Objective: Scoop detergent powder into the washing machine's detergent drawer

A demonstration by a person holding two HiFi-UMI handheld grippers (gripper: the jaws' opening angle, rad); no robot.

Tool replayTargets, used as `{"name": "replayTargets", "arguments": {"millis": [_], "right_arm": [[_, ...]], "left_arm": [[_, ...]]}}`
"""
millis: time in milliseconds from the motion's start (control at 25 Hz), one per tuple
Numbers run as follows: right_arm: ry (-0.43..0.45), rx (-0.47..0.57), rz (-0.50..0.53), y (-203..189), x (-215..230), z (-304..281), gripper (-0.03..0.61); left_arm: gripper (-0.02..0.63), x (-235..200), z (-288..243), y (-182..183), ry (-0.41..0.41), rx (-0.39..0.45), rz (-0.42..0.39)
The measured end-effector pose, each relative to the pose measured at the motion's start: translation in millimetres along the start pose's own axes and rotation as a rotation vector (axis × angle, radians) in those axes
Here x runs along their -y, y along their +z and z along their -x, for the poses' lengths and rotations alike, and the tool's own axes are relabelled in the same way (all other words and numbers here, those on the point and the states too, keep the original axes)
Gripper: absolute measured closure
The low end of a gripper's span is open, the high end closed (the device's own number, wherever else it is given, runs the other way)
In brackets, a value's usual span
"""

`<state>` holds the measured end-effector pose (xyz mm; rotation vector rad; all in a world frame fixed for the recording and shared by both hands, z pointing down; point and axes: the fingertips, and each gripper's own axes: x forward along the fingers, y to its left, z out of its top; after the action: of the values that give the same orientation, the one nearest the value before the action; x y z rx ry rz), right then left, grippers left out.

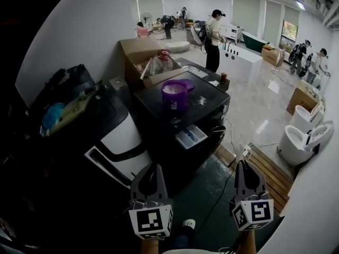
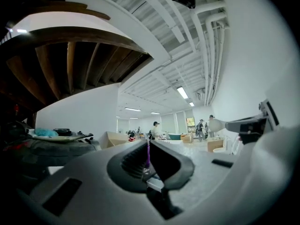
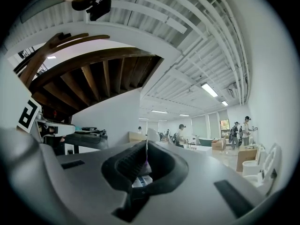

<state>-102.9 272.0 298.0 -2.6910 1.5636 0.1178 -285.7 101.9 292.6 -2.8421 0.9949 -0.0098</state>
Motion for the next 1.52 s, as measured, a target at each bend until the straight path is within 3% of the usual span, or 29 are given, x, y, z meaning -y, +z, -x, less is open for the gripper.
{"name": "replayTargets", "arguments": {"millis": [440,920,1160,1520], "right_arm": [[-0.009,-0.019,-0.015,-16,12,-122,0.557],[0.097,-0.080,-0.009,-43,14,-218,0.558],[0.185,-0.071,-0.020,-50,28,-289,0.557],[0.415,-0.078,-0.020,-47,40,-413,0.557]], "left_arm": [[0.598,-26,-121,-4,-0.027,-0.003,0.003],[0.598,-51,-190,-32,0.066,-0.058,0.017],[0.598,-60,-236,-41,0.168,-0.079,0.015],[0.598,-60,-318,-35,0.357,-0.112,0.013]]}}
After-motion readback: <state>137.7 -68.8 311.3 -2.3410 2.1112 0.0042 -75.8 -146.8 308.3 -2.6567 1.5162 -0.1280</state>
